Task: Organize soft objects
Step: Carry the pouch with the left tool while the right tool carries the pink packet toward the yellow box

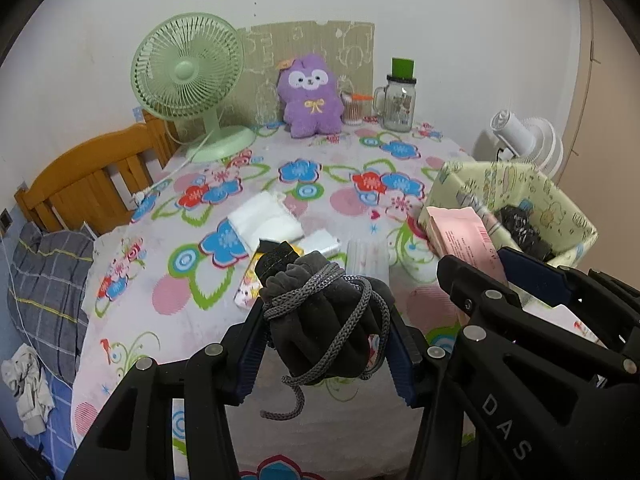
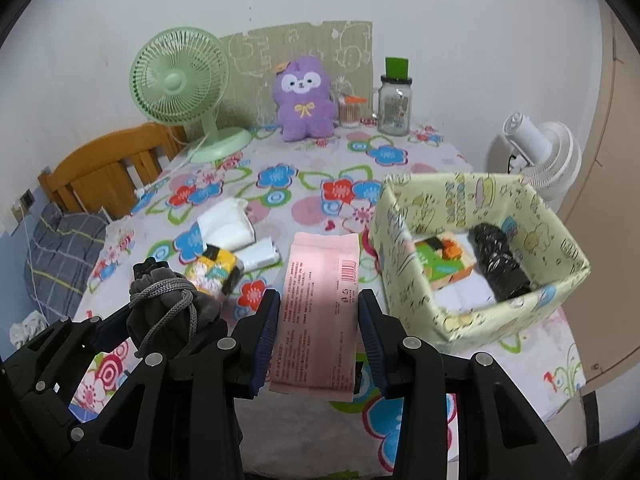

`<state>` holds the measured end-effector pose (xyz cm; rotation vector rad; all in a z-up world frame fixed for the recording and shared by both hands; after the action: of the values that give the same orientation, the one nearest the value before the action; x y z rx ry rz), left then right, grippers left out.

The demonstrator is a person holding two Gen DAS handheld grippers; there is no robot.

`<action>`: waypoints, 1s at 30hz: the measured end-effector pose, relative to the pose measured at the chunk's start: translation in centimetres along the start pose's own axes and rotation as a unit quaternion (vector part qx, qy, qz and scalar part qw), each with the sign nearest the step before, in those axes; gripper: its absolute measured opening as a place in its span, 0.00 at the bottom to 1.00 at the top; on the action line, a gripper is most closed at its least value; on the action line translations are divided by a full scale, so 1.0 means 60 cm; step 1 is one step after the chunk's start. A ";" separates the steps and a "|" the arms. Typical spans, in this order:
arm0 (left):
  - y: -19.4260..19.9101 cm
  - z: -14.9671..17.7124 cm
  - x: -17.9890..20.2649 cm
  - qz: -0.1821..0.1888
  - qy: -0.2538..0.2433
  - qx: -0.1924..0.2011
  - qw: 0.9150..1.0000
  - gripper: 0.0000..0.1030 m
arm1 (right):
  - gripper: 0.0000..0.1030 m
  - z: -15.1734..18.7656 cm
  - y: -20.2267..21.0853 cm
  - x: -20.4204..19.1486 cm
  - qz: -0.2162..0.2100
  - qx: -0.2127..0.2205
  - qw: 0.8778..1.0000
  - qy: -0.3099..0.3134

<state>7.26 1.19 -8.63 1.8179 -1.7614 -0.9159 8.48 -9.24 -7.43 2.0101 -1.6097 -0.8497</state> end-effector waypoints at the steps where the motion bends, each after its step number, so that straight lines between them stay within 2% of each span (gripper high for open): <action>1: 0.003 -0.004 0.000 0.000 0.001 0.002 1.000 0.54 | 0.42 -0.004 0.003 0.000 0.001 0.001 1.000 0.001; 14: 0.038 -0.055 0.019 0.001 0.003 0.031 1.000 0.54 | 0.42 -0.051 0.037 0.022 0.011 0.022 1.000 0.012; 30: 0.036 -0.108 0.077 0.003 -0.002 0.035 0.999 0.54 | 0.42 -0.097 0.037 0.086 0.014 0.025 0.999 0.013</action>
<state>10.26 -4.38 -3.39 1.8532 -1.8232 -0.8666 11.66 -15.06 -2.80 2.0188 -1.6572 -0.7769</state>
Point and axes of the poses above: each gripper's, at about its wrist camera, not at the fingertips, and y roughly against the way its jaws point, x to its right, z to its underside, the point moved 2 cm from there along -y, roughly the way its jaws point, and after that the axes turned 10 degrees about -z, right-handed, at the moved point
